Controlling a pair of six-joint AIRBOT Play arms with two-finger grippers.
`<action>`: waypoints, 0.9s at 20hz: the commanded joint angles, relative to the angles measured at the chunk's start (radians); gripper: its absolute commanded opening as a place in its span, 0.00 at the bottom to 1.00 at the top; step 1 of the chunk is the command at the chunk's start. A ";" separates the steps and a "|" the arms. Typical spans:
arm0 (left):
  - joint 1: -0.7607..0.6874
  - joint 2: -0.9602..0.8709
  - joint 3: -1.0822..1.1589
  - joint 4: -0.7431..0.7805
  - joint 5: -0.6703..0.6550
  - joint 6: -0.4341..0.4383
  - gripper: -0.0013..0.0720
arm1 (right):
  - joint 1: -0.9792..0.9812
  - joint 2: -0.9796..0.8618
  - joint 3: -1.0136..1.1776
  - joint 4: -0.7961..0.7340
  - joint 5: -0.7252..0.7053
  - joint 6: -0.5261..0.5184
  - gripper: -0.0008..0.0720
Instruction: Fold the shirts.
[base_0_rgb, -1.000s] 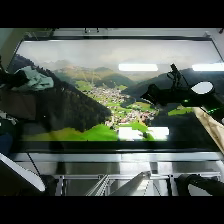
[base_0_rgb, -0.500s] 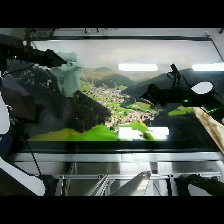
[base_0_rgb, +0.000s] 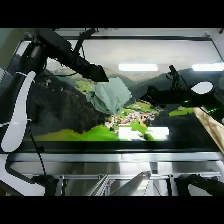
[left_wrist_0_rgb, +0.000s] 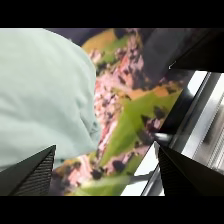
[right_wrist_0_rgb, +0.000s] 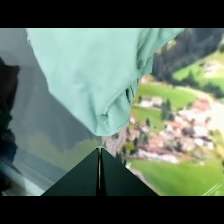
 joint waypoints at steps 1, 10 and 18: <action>-0.023 0.003 -0.004 0.164 0.021 -0.189 0.56 | 0.000 0.000 0.000 0.010 0.064 0.000 0.06; 0.104 0.139 -0.223 0.154 0.175 -0.018 0.04 | -0.013 0.000 0.000 -0.037 0.055 -0.006 0.04; 0.510 0.403 -0.983 -0.153 -0.183 -0.074 0.98 | -0.209 -0.130 0.035 -0.046 0.086 -0.046 0.59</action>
